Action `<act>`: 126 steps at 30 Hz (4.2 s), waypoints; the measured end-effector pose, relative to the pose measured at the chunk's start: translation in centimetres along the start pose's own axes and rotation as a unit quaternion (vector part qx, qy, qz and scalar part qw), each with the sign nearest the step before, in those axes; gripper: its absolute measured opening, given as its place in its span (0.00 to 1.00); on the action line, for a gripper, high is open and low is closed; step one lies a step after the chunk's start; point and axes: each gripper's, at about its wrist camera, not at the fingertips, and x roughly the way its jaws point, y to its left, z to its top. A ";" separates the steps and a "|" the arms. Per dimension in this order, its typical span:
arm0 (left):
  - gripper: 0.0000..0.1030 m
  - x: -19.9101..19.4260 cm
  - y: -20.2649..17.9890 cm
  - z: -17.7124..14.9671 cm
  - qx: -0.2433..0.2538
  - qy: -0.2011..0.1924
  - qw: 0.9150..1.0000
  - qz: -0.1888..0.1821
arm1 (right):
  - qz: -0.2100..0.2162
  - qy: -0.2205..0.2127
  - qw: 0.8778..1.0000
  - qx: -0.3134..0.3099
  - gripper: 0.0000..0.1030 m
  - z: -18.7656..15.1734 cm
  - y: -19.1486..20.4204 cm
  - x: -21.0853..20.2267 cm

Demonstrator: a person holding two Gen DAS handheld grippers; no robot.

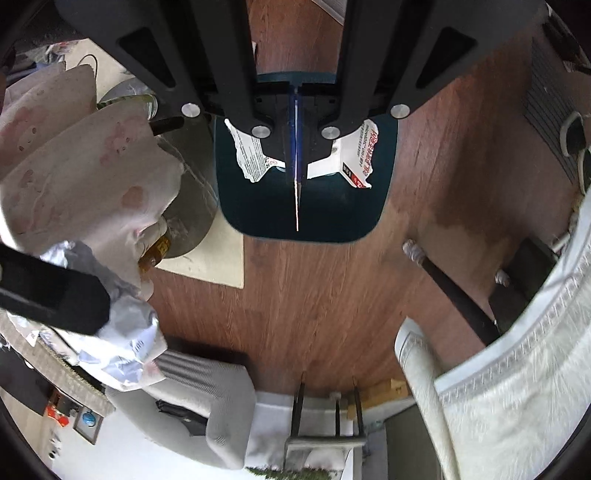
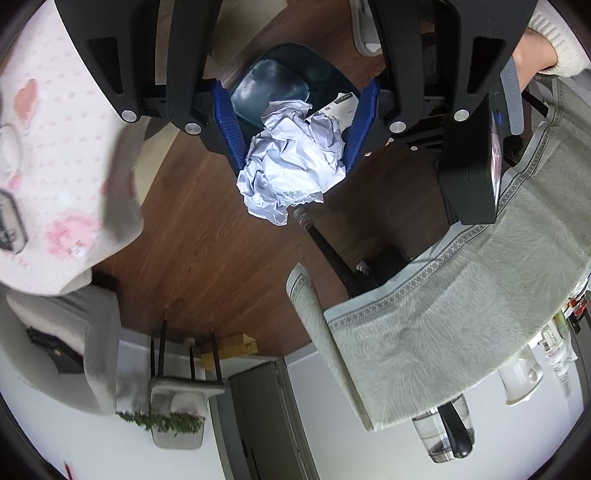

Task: Collect trash
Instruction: 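Carry the paper ball with the right tool over the teal bin, then open the right tool to drop the paper ball into the bin, then move the right tool back over the table, then grasp the cardboard tape core with the right tool while left tool approaches foil ball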

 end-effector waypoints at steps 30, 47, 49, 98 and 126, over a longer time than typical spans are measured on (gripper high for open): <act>0.59 -5.0 5.5 0.6 -0.029 -0.065 0.997 0.023 | -0.004 0.103 0.995 0.003 0.53 -2.1 1.8 10.3; 0.45 -11.6 5.1 2.8 -0.049 -0.151 0.987 -0.005 | -0.028 0.158 0.987 -0.019 0.70 -5.2 2.6 14.5; 0.43 -11.8 5.0 2.8 -0.049 -0.154 0.987 -0.006 | -0.027 0.154 0.987 -0.021 0.72 -5.1 2.7 14.4; 0.62 -11.9 -14.6 6.6 0.052 -0.201 0.975 -0.081 | -0.157 -0.062 0.986 -0.003 0.72 -4.7 -8.8 -13.8; 0.68 -9.5 -24.3 8.1 0.105 -0.191 0.967 -0.130 | -0.181 -0.030 0.982 0.051 0.34 -8.2 -14.7 -15.2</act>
